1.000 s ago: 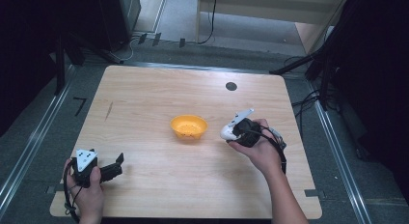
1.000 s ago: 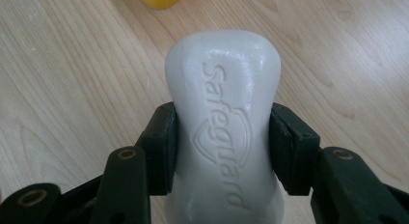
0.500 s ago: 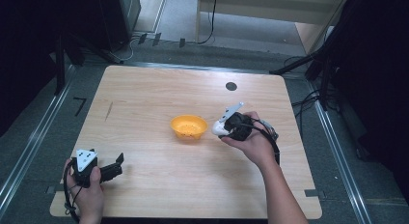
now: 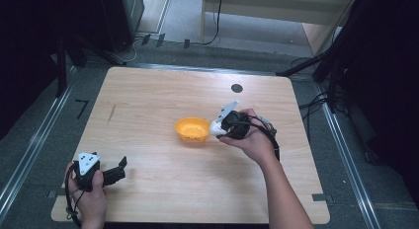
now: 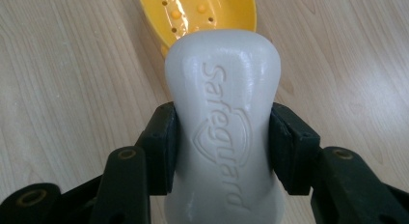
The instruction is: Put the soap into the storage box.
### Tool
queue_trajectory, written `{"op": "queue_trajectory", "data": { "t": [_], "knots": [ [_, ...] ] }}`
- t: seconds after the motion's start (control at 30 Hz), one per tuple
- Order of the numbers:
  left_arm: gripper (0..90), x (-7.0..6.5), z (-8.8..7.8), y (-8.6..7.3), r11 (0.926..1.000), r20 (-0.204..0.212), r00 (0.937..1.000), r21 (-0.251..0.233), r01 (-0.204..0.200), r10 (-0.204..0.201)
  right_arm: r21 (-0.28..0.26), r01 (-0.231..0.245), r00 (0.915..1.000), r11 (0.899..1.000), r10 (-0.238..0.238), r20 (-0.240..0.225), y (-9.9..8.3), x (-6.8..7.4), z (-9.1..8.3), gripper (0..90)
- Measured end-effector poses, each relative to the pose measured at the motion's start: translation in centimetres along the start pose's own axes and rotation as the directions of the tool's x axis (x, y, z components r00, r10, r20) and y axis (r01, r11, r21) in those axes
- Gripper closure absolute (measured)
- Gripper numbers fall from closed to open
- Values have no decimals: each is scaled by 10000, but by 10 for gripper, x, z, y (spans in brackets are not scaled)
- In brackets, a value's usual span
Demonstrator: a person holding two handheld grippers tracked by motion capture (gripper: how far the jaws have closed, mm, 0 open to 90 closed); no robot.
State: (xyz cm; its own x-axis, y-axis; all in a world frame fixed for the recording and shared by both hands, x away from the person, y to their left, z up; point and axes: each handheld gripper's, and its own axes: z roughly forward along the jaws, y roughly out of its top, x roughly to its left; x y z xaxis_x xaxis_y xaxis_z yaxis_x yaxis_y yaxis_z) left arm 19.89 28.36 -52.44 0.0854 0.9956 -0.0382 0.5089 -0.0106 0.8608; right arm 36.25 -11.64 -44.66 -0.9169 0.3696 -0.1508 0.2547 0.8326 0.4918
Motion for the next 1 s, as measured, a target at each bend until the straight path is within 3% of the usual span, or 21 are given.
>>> {"op": "queue_trajectory", "data": {
  "t": [1.0],
  "knots": [
    [0,-2,0,0,9998,-88,9998,70,-162,162,-163,995,9943,9949,-1001,-380,41,-1,20,503]
  ]
}}
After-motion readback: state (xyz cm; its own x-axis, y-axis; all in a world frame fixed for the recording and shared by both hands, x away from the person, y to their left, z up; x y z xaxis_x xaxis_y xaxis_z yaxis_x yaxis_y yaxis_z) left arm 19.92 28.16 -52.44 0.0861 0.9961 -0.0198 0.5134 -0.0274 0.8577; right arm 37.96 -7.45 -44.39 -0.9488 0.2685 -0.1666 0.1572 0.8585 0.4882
